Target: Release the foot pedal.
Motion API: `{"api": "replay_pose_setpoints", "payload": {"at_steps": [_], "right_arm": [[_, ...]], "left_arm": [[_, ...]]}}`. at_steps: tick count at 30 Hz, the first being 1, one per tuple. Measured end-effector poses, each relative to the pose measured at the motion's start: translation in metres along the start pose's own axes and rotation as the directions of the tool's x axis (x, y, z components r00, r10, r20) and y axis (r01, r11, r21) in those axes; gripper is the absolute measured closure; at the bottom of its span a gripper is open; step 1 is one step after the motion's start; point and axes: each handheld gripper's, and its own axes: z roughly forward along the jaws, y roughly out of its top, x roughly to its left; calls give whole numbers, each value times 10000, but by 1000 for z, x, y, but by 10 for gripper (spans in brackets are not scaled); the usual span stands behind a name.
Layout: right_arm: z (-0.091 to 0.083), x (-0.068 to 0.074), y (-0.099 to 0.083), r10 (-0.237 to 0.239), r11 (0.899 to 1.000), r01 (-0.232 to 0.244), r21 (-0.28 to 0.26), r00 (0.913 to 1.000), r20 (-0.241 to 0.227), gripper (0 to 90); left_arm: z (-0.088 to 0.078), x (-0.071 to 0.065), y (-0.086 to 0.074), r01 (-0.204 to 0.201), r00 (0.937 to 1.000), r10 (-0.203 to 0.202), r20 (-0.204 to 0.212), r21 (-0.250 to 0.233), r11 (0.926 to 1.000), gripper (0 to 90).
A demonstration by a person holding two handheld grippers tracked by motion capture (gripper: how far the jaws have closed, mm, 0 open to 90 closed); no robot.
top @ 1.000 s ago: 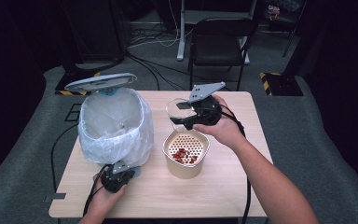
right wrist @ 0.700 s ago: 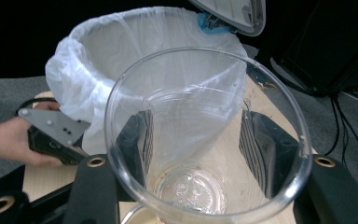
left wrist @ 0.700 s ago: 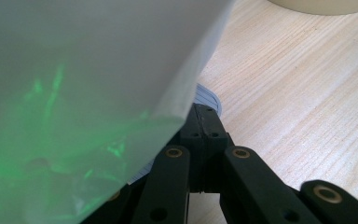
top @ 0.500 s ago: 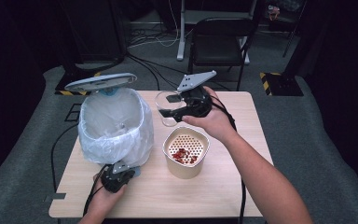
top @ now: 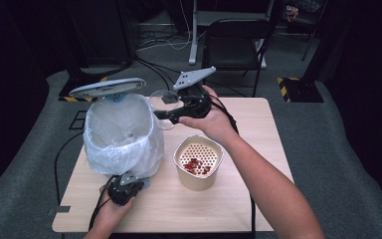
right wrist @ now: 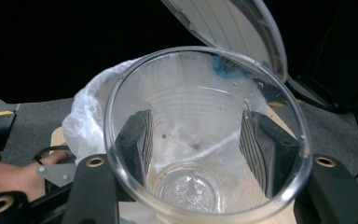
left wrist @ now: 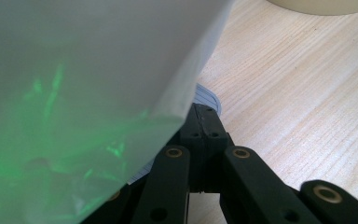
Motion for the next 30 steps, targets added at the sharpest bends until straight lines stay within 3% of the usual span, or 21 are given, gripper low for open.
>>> {"api": "replay_pose_setpoints", "payload": {"at_steps": [15, 30], "right_arm": [[46, 17, 17, -156, 9998, 166, 144, 9977, -652, 438], [80, 26, 21, -213, 9997, 222, 141, 9977, -638, 427]], "left_arm": [[0, 0, 0, 47, 10000, -47, -47, 32, 10000, 900], [0, 0, 0, 55, 10000, -55, -30, -27, 10000, 900]]}}
